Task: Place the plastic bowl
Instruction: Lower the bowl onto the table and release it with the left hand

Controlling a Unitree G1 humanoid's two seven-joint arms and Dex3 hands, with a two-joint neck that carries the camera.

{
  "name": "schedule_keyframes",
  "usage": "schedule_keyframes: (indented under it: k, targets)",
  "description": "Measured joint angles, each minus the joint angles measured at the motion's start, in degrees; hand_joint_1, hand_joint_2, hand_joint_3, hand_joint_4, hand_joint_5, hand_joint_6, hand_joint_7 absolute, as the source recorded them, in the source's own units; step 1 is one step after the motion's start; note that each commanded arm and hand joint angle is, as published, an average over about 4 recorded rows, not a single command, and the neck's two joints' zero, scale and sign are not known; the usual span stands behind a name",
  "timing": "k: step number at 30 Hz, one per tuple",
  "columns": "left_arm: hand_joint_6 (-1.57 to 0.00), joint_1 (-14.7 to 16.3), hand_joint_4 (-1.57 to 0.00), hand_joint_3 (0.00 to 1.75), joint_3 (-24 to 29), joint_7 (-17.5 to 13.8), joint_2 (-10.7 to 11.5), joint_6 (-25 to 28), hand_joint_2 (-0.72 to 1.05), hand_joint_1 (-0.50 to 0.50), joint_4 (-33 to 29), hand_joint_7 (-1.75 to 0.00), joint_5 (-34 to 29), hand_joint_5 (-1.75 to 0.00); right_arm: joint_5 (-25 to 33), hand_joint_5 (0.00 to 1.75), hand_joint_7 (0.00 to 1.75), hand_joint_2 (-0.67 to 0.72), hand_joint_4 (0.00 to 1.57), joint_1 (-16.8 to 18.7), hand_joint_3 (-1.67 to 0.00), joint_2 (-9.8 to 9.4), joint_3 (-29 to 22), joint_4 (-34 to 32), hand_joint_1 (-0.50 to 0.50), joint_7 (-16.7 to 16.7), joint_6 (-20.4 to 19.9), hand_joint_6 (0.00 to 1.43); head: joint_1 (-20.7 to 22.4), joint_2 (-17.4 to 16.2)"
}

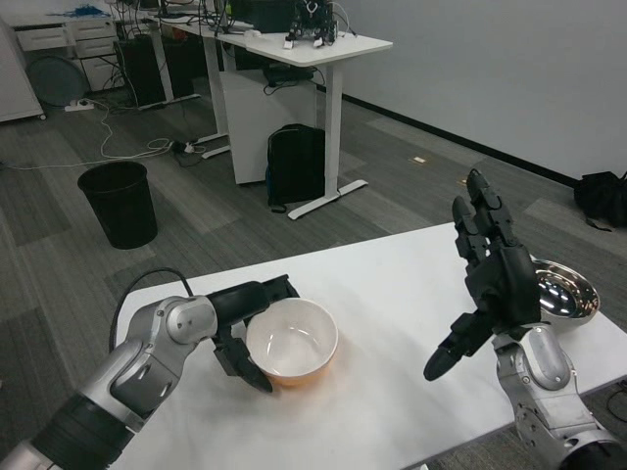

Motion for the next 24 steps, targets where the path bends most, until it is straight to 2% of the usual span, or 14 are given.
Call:
schedule_keyframes:
  k: [1, 3, 5, 6, 12, 15, 19, 24]
  targets:
    - [0.0, 0.1, -0.67, 0.39, 0.0, 0.1, 0.0, -0.3, 0.69, -0.43, 0.1, -0.66, 0.0, -1.75, 0.0, 0.0, 0.0, 0.66, 0.0, 0.0, 0.0, 0.0, 0.0, 0.0, -0.38, 0.0, 0.0, 0.0, 0.0, -0.1]
    - [0.0, 0.3, -0.32, 0.31, 0.1, 0.2, 0.0, -1.0, 0.63, -0.45, 0.1, -0.52, 0.0, -1.75, 0.0, 0.0, 0.0, 0.66, 0.0, 0.0, 0.0, 0.01, 0.0, 0.0, -0.38, 0.0, 0.0, 0.0, 0.0, -0.3]
    - [0.0, 0.5, -0.08, 0.24, 0.6, 0.2, 0.0, -1.4, 0.54, -0.48, 0.1, -0.45, -0.5, -1.75, 0.0, 0.0, 0.0, 0.66, 0.0, 0.0, 0.0, 0.01, 0.0, 0.0, -0.38, 0.0, 0.0, 0.0, 0.1, -0.5]
    - [0.0, 0.5, -0.02, 0.22, 0.9, 0.1, 0.0, -1.6, 0.52, -0.49, 0.1, -0.4, -0.9, -1.75, 0.0, 0.0, 0.0, 0.66, 0.0, 0.0, 0.0, 0.02, 0.0, 0.0, -0.38, 0.0, 0.0, 0.0, 0.1, -0.5]
    - [0.0, 0.6, 0.0, 0.09, 2.1, -1.4, 0.0, -1.8, 0.38, -0.5, 0.2, -0.23, -3.2, -1.75, 0.0, 0.0, 0.03, 0.66, 0.0, 0.0, 0.0, 0.02, 0.0, 0.0, -0.38, 0.0, 0.0, 0.0, 0.2, -1.3]
    - [0.0, 0.6, 0.0, 0.09, 2.2, -1.7, 0.0, -1.7, 0.34, -0.5, 0.2, -0.12, -4.4, -1.75, 0.1, 0.0, 0.02, 0.66, 0.0, 0.0, 0.0, 0.03, 0.0, 0.1, -0.38, 0.0, 0.0, 0.0, 0.3, -1.8]
    - [0.0, 0.6, 0.0, 0.09, 2.2, -1.7, 0.1, -1.7, 0.27, -0.5, 0.2, -0.07, -6.6, -1.75, 0.1, 0.0, 0.0, 0.66, 0.0, 0.0, 0.0, 0.09, 0.0, 0.2, -0.38, 0.0, 0.0, 0.0, 0.7, -2.4]
    - [0.0, 0.6, 0.0, 0.0, 2.3, -1.8, 0.4, -1.6, -0.02, -0.5, 0.2, 0.0, -8.0, -1.75, 0.1, 0.0, 0.0, 0.66, 0.0, 0.1, 0.0, 0.32, 0.0, 0.3, -0.38, 0.0, 0.0, 0.0, 1.4, -3.7]
